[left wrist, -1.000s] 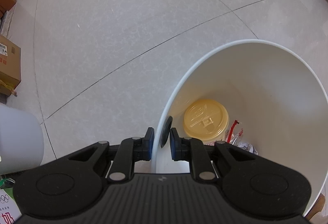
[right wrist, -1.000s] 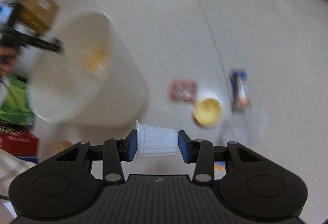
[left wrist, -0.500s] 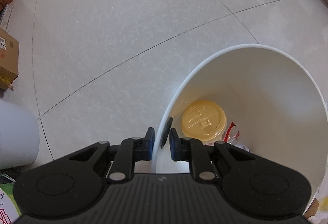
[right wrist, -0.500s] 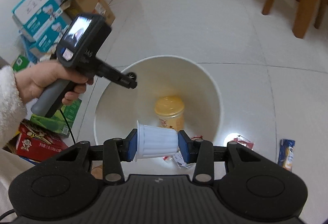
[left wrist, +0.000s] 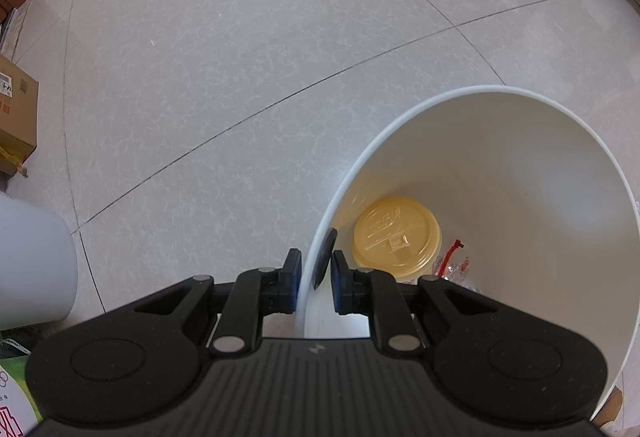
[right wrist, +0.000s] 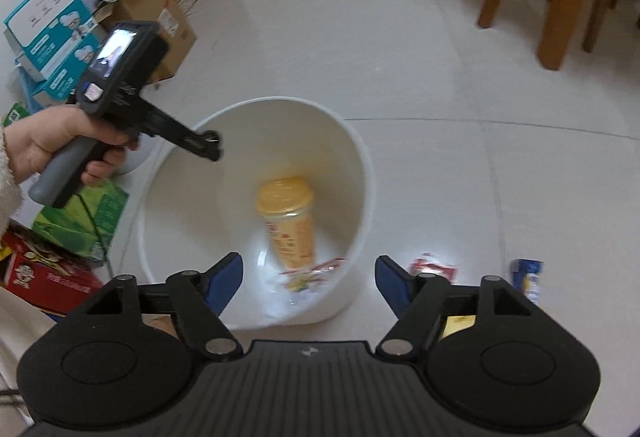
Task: Collect trash
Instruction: 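Drop the small white cup into the bin with the right tool, then grasp the blue snack wrapper with the right tool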
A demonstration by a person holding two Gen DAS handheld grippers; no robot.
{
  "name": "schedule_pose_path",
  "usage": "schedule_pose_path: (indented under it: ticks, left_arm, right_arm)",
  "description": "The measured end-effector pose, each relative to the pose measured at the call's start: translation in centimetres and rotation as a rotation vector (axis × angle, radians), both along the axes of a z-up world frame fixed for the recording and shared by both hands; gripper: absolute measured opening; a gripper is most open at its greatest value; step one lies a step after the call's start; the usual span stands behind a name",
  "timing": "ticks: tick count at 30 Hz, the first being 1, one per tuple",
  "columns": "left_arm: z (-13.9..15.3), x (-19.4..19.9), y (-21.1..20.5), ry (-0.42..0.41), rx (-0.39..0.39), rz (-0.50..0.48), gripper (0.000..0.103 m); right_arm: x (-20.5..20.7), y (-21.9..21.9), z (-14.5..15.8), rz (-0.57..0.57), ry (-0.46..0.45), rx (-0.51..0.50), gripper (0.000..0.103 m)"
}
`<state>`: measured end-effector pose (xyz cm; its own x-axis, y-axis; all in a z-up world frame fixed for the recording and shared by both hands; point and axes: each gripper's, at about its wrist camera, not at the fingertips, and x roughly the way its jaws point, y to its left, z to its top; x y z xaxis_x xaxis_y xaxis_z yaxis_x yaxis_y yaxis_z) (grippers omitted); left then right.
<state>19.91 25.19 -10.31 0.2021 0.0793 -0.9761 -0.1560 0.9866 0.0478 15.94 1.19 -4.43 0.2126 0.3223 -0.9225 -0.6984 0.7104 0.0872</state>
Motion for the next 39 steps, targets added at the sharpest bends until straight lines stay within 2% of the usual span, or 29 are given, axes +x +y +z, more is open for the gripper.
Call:
schedule_pose_path:
  ticks: [5,9,13,18,24,30,32,39]
  left_arm:
    - [0.0,0.0,-0.1,0.000,0.002,-0.001,0.014]
    - [0.0,0.0,-0.1,0.000,0.002,0.001,0.014]
    - [0.0,0.0,0.0,0.002,-0.001,0.006,0.014]
    - [0.0,0.1,0.1,0.003,-0.002,0.007,0.014]
    - [0.0,0.1,0.2,0.002,-0.006,0.009,0.014]
    - [-0.1,0.1,0.3,0.004,-0.005,0.008,0.014]
    - [-0.1,0.1,0.3,0.004,-0.006,0.008,0.014]
    - [-0.1,0.1,0.4,0.004,-0.010,0.009,0.014]
  right_arm:
    - [0.5,-5.2,-2.3,-0.057,-0.021,-0.039,0.082]
    - [1.1,-9.5,-6.9,-0.140,0.029,-0.085,0.082]
    - [1.1,-12.9,-12.8,-0.203,0.092,-0.177,0.082]
    - [1.1,-15.8,-18.7,-0.274,0.172,-0.222,0.082]
    - [1.9,-17.5,-23.7,-0.322,0.214,-0.277,0.082]
    - [3.4,-18.2,-26.2,-0.356,0.230,-0.277,0.082]
    - [4.0,-18.4,-26.7,-0.360,0.225,-0.280,0.086]
    - [4.5,-20.9,-27.8,-0.447,0.324,-0.281,0.088]
